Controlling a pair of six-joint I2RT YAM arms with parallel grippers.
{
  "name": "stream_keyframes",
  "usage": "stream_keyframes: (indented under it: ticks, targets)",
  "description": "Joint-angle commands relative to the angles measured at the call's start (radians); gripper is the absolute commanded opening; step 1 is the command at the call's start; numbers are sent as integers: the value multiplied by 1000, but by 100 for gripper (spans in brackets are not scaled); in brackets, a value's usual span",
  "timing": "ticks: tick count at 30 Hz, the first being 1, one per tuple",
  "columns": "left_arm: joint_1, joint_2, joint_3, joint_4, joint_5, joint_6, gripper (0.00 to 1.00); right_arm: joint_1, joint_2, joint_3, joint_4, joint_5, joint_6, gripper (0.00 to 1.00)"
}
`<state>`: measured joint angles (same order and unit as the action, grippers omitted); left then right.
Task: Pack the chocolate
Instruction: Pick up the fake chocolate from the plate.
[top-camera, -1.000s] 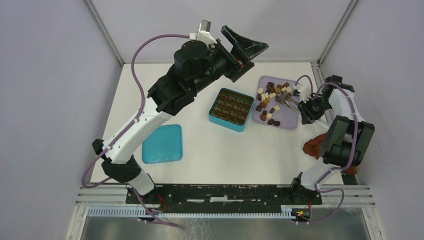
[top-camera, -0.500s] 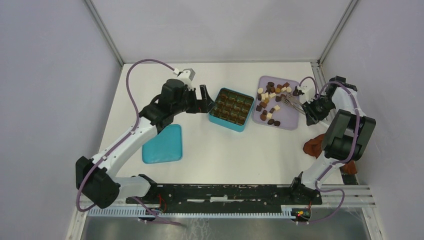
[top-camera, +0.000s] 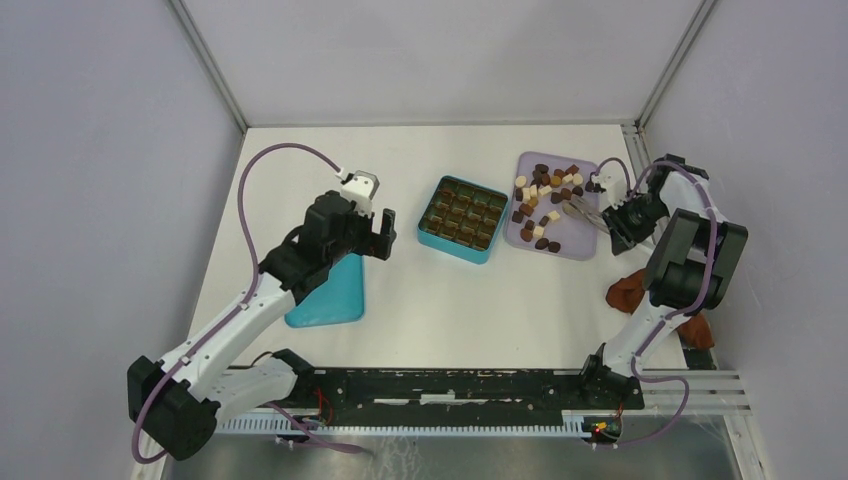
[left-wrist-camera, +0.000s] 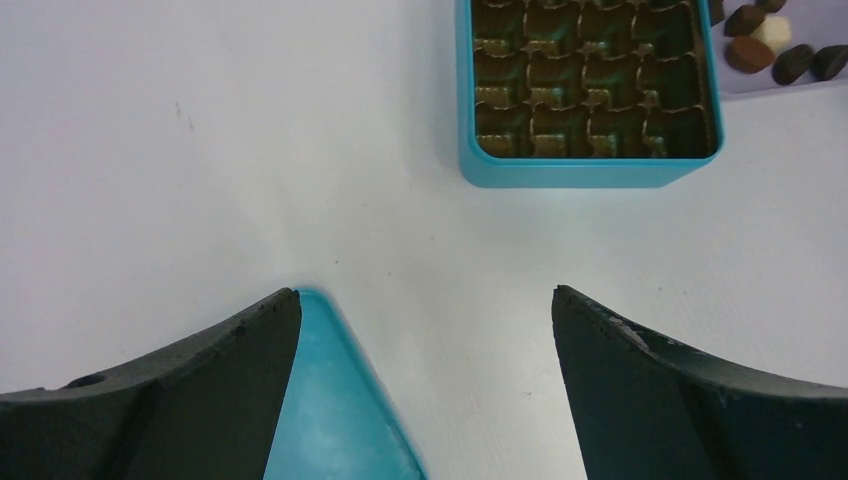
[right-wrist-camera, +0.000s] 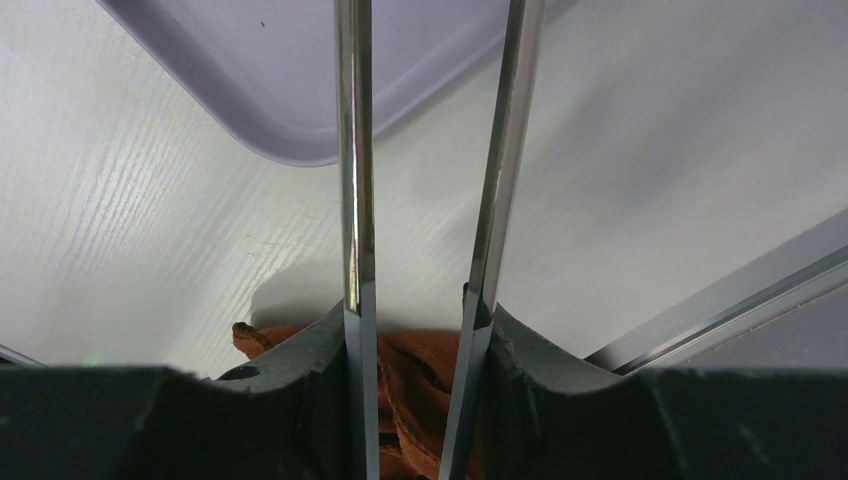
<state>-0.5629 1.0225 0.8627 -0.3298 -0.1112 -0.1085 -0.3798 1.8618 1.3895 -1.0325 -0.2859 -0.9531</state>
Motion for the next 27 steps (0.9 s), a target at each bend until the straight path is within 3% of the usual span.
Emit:
stream_keyframes:
  ticks: [1, 11, 27]
  targets:
    - [1, -9, 2, 16, -83, 98, 100, 15, 11, 55, -8, 9, 25, 43]
    - [1, -43, -22, -4, -153, 141, 100, 41, 59, 99, -10, 28, 52, 44]
    - [1, -27, -27, -5, -137, 145, 100, 115, 128, 184, 1, 48, 96, 45]
